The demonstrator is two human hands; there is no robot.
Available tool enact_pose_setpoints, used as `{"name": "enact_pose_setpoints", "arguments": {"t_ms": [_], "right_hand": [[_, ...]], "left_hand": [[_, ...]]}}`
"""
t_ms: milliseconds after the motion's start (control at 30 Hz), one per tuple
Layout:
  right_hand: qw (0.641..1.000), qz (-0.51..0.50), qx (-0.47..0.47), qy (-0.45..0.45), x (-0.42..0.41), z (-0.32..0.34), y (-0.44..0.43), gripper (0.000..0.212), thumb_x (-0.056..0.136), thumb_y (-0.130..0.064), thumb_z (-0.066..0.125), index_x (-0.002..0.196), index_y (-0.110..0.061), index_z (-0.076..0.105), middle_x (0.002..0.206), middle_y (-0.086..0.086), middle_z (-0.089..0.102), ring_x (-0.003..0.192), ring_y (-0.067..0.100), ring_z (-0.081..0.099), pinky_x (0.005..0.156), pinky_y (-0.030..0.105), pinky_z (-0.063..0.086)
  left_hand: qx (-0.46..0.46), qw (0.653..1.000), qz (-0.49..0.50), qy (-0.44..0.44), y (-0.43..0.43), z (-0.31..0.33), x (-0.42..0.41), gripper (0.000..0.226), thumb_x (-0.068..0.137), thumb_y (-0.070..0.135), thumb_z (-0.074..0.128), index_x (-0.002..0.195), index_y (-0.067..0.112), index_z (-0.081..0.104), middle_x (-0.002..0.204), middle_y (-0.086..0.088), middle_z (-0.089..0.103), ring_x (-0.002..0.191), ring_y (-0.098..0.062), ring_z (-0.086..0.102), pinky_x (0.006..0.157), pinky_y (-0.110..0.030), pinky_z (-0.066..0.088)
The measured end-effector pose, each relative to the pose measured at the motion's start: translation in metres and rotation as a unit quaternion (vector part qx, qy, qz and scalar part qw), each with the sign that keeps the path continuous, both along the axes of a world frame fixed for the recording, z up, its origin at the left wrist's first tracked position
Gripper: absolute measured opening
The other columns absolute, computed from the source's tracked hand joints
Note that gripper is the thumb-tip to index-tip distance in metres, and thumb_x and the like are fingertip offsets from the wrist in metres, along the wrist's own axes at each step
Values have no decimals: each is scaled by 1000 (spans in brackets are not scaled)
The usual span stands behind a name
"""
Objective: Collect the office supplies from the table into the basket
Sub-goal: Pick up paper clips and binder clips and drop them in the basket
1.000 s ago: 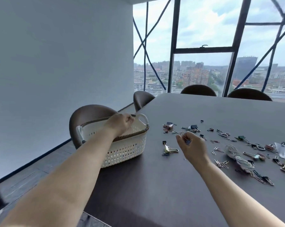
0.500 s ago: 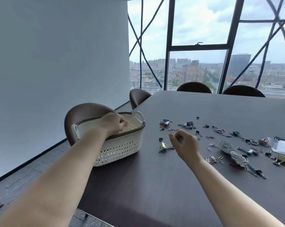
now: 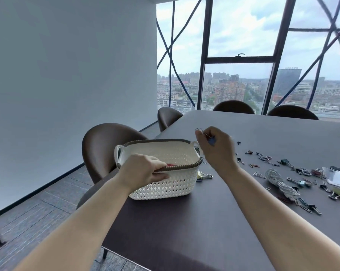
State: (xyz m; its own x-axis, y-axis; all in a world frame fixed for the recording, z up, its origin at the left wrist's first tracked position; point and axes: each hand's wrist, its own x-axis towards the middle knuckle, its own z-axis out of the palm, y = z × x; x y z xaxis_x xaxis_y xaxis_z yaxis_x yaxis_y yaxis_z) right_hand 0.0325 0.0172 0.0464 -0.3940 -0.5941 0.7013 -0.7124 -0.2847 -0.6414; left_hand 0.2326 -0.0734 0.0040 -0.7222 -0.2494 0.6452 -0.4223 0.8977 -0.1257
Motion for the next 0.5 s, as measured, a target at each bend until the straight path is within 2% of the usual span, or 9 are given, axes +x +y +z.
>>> {"name": "enact_pose_setpoints", "arguments": {"t_ms": [67,133,200,300,400,500], "right_hand": [[1000,27,-12,12,13,13,-7,39,86,-33,59,52,-24,43,47,-3,40,45,10,34,45,18,26],[999,37,6,36,22,19,-18,37,88,-35,57,57,-18,46,50,-2,40,47,11,34,48,25,27],[996,40,53,61,26,18,-29,37,90,-37,53,59,-18,44,50,-5,40,48,12,36,51,29,28],[985,66,143,72,25,10,-38,30,92,-38,49,66,-24,45,57,-7,48,52,10,44,52,28,32],[966,85,221,105,25,4,-42,23,92,-35,49,72,-25,54,77,-1,61,63,13,51,57,27,34],[959,83,236,130,27,0,-41,21,89,-33,55,87,-17,68,96,1,56,81,13,49,70,25,35]], "left_hand": [[-38,999,-30,16,7,-2,-9,46,74,63,48,80,25,74,70,12,72,61,-10,69,52,-22,53],[-68,997,-14,42,11,-3,-9,46,70,66,50,73,26,73,65,13,70,57,-9,67,55,-19,51],[-83,994,36,67,11,-6,-1,52,68,72,47,63,25,69,58,12,65,53,-9,64,55,-17,47],[-69,992,69,84,10,-18,11,63,78,73,39,52,18,56,48,7,53,46,-14,56,48,-20,42],[-61,991,71,94,12,-21,13,55,74,65,49,50,16,46,46,4,47,44,-16,52,47,-20,38],[-51,991,77,98,14,-18,11,55,72,64,50,47,16,42,44,3,44,42,-15,50,48,-17,31]]}}
